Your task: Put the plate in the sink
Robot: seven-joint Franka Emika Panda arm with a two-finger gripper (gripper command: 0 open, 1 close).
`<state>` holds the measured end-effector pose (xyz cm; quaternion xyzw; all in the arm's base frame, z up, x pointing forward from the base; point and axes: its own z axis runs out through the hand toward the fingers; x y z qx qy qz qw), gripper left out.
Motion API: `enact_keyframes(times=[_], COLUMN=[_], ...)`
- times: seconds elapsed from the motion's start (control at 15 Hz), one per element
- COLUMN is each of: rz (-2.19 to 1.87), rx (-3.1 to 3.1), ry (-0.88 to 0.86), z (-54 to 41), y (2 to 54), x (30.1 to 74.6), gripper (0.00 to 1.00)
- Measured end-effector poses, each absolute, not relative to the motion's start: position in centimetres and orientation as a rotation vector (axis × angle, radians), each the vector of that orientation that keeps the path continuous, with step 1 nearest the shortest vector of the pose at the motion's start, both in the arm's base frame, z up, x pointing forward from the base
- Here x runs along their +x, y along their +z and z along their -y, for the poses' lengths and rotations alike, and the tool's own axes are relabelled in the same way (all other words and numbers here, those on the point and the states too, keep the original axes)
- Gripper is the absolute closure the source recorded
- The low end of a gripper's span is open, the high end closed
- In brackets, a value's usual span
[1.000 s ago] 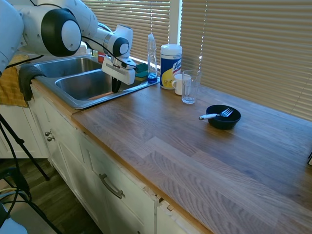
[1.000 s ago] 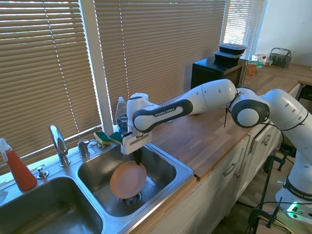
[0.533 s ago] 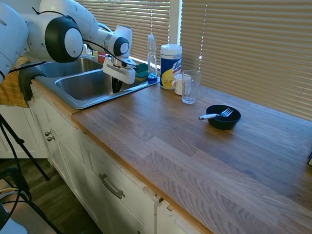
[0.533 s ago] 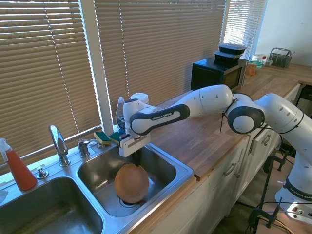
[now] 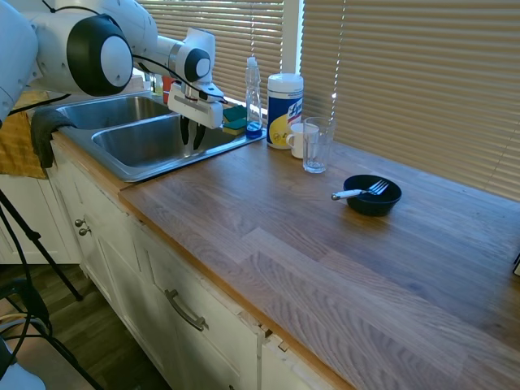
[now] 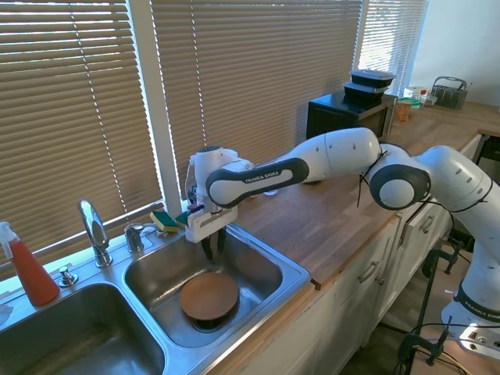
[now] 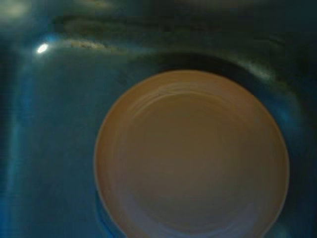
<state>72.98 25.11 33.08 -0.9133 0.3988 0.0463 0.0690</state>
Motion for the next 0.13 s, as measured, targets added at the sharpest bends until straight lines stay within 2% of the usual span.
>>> enact_keyframes(times=[0.13], rz=[-1.205], rx=[-2.729], ry=[0.097], z=[-25.8], y=[35.9], x=[71.9], gripper=[0.00])
